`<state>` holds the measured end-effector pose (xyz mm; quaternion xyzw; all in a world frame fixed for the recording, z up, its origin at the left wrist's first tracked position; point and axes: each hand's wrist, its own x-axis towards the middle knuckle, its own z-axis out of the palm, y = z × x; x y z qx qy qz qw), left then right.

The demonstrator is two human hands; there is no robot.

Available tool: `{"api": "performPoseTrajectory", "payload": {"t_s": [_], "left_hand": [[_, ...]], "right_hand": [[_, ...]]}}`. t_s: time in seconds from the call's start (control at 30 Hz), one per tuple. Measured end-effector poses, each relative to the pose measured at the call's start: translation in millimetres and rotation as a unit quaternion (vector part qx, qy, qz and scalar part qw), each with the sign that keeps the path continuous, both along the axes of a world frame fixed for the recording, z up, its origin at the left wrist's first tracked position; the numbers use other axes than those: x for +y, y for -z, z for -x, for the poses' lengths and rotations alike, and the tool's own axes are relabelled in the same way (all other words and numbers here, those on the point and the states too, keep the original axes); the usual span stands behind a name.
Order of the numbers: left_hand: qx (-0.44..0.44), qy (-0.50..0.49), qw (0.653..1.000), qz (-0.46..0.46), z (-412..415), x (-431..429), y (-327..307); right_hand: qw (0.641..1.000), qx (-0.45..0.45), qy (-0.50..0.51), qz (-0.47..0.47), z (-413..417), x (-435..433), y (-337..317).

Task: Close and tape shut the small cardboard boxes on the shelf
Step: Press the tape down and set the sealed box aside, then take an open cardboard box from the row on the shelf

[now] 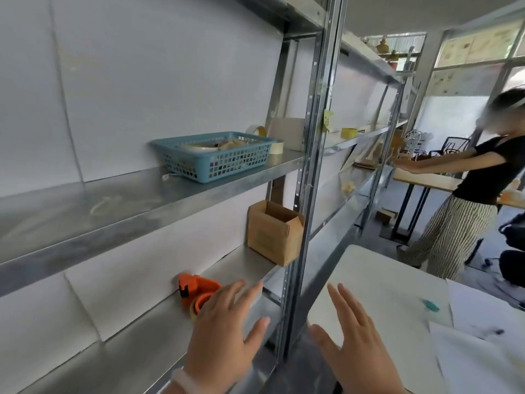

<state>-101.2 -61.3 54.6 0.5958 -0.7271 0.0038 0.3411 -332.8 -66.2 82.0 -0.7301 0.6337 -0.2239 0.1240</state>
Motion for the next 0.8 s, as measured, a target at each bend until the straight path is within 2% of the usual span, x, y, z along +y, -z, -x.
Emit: {"api": "performPoseTrajectory", "payload": {"t_s": [0.27, 0.5, 0.67, 0.8], "left_hand": [[0.016, -0.008, 0.999, -0.034, -7.5, -131.0, 21.9], [0.043, -0.009, 0.997, -0.067, -22.6, -244.9, 24.0], [0.055, -0.010, 0.993, -0.100, -16.3, -288.6, 47.7], [0.078, -0.035, 0.991, -0.099, -13.0, -307.9, 62.2]], "right_hand": [[0.999, 0.015, -0.008, -0.046, -18.1, -123.9, 28.4], [0.997, 0.025, -0.010, -0.079, -40.0, -250.2, 25.9], [0.991, 0.047, -0.022, -0.122, -46.4, -316.9, 43.5], [0.993, -0.009, -0.028, -0.113, -47.3, -365.8, 52.7]]}}
